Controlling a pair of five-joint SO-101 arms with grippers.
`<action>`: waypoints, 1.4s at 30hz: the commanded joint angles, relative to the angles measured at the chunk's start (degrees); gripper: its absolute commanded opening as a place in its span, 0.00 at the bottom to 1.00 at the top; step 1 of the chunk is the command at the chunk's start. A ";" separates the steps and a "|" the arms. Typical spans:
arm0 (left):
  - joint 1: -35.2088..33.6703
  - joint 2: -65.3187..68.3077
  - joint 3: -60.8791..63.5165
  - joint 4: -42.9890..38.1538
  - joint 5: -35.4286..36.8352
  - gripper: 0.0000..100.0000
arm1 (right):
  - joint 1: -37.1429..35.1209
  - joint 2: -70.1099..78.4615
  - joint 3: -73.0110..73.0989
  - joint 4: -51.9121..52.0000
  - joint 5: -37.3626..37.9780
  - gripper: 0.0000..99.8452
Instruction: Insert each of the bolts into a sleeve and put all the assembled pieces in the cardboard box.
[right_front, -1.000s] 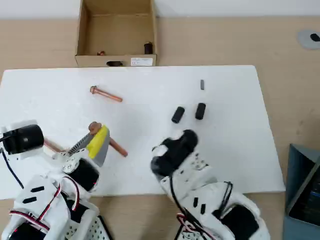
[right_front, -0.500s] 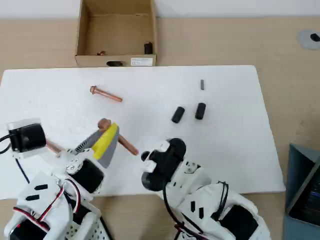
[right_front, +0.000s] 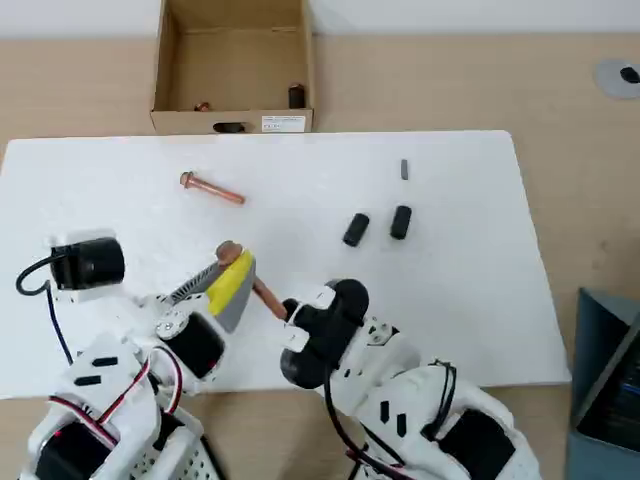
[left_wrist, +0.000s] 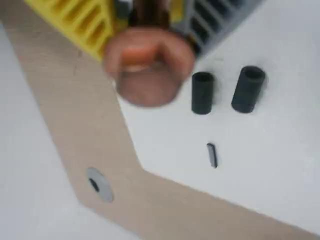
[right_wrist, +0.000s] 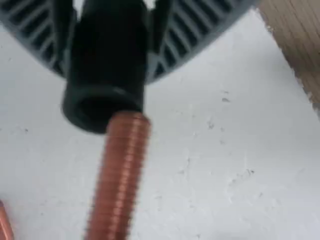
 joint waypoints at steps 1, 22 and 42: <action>0.70 -0.04 0.62 -2.46 0.18 0.00 | -0.48 -8.75 -0.13 -1.85 0.44 0.01; 7.65 -0.13 -0.70 1.67 -6.24 0.00 | -0.48 -8.92 -0.13 -1.76 2.81 0.01; 20.48 0.04 2.46 6.86 -9.14 0.00 | -0.48 -8.92 -0.13 -1.85 3.60 0.01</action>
